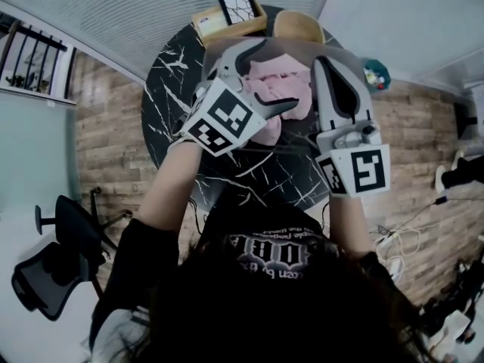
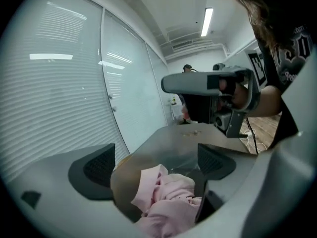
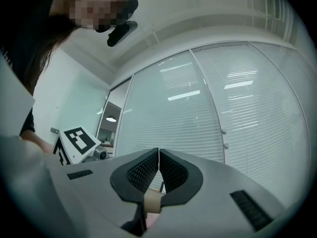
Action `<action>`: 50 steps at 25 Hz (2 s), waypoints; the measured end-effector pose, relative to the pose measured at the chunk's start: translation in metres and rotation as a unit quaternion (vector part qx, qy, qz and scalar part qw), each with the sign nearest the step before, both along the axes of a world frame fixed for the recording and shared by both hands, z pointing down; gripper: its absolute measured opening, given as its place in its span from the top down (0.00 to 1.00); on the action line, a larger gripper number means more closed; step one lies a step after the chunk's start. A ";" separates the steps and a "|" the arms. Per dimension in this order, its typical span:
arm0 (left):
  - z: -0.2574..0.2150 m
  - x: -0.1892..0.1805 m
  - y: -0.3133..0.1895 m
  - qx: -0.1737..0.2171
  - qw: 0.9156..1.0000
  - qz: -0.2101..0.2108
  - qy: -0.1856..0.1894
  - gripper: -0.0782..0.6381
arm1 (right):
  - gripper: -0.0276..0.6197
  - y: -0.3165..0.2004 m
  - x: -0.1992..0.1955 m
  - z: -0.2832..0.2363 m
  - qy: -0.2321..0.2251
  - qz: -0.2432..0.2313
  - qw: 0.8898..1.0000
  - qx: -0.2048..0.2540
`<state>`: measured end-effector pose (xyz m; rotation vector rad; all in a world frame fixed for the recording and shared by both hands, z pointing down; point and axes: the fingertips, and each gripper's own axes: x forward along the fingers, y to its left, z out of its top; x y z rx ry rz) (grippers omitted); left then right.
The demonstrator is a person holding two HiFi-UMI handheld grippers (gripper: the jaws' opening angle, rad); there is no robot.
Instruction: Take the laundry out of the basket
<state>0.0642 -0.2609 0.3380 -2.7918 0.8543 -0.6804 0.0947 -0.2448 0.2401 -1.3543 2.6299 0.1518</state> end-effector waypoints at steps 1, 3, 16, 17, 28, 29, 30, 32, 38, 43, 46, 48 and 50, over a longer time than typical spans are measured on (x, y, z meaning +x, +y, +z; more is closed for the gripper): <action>0.009 0.002 0.001 -0.008 1.000 0.007 -0.009 0.17 | 0.91 0.000 0.000 0.000 0.000 0.000 1.000 -0.001; 0.028 0.007 0.001 -0.023 0.999 0.018 -0.025 0.15 | 0.91 -0.001 0.001 0.001 -0.001 0.001 1.000 -0.002; 0.126 0.019 -0.006 -0.092 0.982 0.047 -0.160 0.09 | 0.91 0.000 0.007 0.007 -0.004 0.004 1.000 -0.011; 0.131 0.018 -0.007 -0.095 0.980 0.044 -0.168 0.09 | 0.91 0.000 0.008 0.008 -0.004 0.004 1.000 -0.012; 0.172 0.007 -0.021 -0.148 0.964 0.010 -0.222 0.07 | 0.91 0.002 -0.003 0.010 -0.006 -0.019 1.000 -0.017; 0.175 0.006 -0.022 -0.152 0.962 0.009 -0.226 0.07 | 0.91 0.002 -0.002 0.010 -0.005 -0.019 1.000 -0.016; 0.177 0.006 -0.022 -0.156 0.961 0.008 -0.230 0.07 | 0.91 0.002 -0.002 0.010 -0.005 -0.018 1.000 -0.016; 0.184 0.005 -0.024 -0.162 0.957 0.007 -0.241 0.07 | 0.91 0.002 -0.001 0.010 -0.004 -0.017 1.000 -0.016; 0.208 0.004 -0.030 -0.185 0.943 0.007 -0.278 0.07 | 0.91 0.001 0.000 0.012 0.000 -0.015 1.000 -0.019; 0.213 0.005 -0.037 -0.188 0.940 0.011 -0.284 0.07 | 0.91 0.000 0.006 0.014 0.001 -0.009 1.000 -0.022; 0.214 0.008 -0.039 -0.182 0.939 0.012 -0.291 0.07 | 0.91 0.000 0.008 0.015 0.001 -0.008 1.000 -0.022; 0.222 0.009 -0.036 -0.196 0.934 0.016 -0.297 0.07 | 0.91 -0.001 0.008 0.015 0.003 -0.008 1.000 -0.023; 0.232 0.007 -0.031 -0.212 0.929 0.020 -0.304 0.07 | 0.91 -0.001 0.009 0.016 0.004 -0.007 1.000 -0.024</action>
